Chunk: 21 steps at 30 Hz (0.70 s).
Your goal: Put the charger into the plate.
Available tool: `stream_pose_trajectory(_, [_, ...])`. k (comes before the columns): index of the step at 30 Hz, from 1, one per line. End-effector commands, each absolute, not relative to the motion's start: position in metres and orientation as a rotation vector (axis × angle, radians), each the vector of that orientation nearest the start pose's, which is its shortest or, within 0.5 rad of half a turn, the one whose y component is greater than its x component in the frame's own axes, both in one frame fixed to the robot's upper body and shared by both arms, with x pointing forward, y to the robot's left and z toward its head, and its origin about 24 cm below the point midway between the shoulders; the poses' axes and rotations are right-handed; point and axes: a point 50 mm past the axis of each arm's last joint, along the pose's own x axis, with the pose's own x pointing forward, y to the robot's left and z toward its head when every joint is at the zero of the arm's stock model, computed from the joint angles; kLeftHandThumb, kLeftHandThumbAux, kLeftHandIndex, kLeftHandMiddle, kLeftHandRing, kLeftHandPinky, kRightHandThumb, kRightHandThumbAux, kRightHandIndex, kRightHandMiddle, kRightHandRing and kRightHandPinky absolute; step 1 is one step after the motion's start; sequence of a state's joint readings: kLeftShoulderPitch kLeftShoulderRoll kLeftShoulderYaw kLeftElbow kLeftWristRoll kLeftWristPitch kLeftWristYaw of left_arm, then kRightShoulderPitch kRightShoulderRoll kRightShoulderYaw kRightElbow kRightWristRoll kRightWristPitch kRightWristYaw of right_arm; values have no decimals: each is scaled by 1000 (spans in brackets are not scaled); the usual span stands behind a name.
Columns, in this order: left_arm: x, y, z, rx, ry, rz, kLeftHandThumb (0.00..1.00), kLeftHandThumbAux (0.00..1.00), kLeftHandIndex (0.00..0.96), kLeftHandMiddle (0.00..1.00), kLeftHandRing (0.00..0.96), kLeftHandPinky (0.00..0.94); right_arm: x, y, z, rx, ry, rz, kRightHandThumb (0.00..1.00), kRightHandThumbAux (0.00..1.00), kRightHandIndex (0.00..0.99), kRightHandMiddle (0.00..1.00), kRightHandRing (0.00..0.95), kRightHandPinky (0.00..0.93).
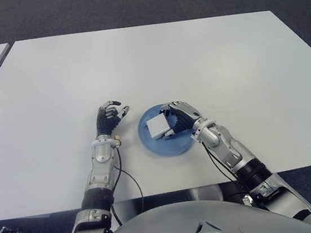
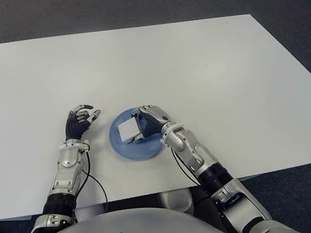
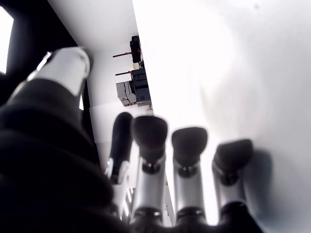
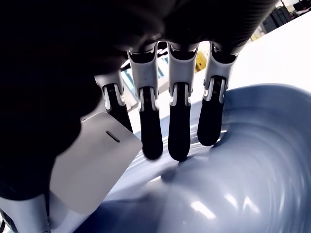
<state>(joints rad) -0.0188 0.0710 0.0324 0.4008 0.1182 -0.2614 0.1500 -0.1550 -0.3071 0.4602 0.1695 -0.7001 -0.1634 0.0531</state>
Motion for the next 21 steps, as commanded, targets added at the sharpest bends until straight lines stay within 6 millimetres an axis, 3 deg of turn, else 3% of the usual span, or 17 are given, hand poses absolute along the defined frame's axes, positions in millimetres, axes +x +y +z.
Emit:
stream_pose_trajectory(1, [240,181,-21,203,132,157,705,720,437,812,818,825,250,-94,22,-1040,-196,602,323,724,96,149,181,218])
stream_pose_trajectory(7, [240,181,-22,210,141,159,706,720,437,820,829,836,247,-96,27,-1027,-262,577,264,673,13,32,73,154])
stream_pose_trajectory(12, [241,181,-21,214,148,160,706,720,436,824,835,840,245,-97,32,-1030,-313,550,254,621,2,5,16,115])
stream_pose_trajectory(21, [241,181,-21,211,147,159,706,720,437,827,838,839,243,-98,37,-1050,-397,489,427,501,0,0,0,39])
